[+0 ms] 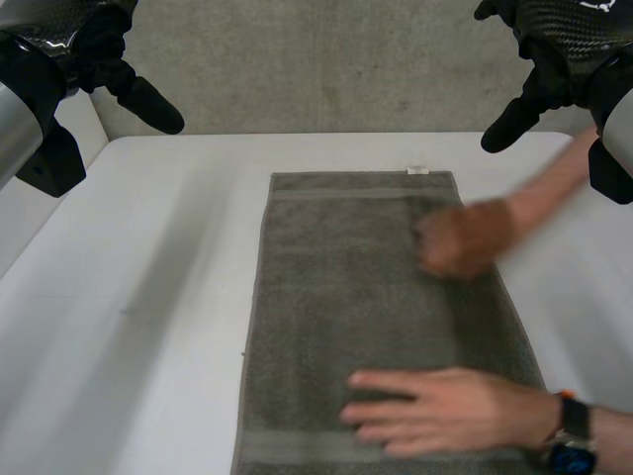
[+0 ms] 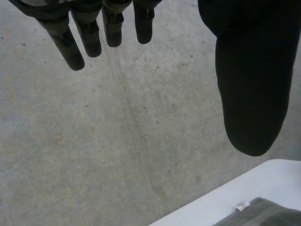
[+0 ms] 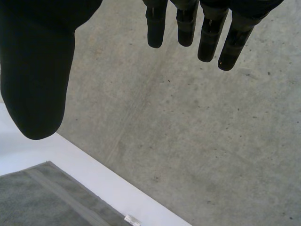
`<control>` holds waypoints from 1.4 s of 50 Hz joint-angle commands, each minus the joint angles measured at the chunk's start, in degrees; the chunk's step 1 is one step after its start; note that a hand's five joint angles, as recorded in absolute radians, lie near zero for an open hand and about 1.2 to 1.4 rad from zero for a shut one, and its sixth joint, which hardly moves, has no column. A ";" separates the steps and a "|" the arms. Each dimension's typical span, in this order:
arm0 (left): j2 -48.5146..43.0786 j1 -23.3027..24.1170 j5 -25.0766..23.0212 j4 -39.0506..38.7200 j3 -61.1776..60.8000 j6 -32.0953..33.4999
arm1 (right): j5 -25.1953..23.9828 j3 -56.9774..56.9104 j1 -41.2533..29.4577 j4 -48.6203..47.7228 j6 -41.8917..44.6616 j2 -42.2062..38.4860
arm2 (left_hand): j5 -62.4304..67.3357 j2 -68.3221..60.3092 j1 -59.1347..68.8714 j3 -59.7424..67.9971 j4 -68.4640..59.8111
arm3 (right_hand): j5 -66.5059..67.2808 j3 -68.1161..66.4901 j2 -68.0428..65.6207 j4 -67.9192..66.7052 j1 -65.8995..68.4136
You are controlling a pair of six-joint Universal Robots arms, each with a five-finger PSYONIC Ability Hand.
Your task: Fold the laundry
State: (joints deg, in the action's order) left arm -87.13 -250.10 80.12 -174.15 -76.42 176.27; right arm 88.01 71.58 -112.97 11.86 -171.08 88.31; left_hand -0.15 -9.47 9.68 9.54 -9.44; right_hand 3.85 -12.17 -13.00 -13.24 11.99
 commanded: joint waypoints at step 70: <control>-6.74 -1.27 0.56 -1.89 -0.04 0.13 | 14.03 -5.93 -36.18 -21.53 -17.18 -46.91 | 0.70 -1.08 0.87 1.01 -1.11 | -3.85 2.17 3.00 3.24 -1.99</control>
State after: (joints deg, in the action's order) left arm -93.93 -251.37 80.68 -176.04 -76.37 176.40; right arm 100.40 67.99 -148.68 -9.73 -188.52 43.15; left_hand -0.15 -9.47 9.68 9.54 -9.44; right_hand 3.85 -12.17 -12.96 -13.24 11.99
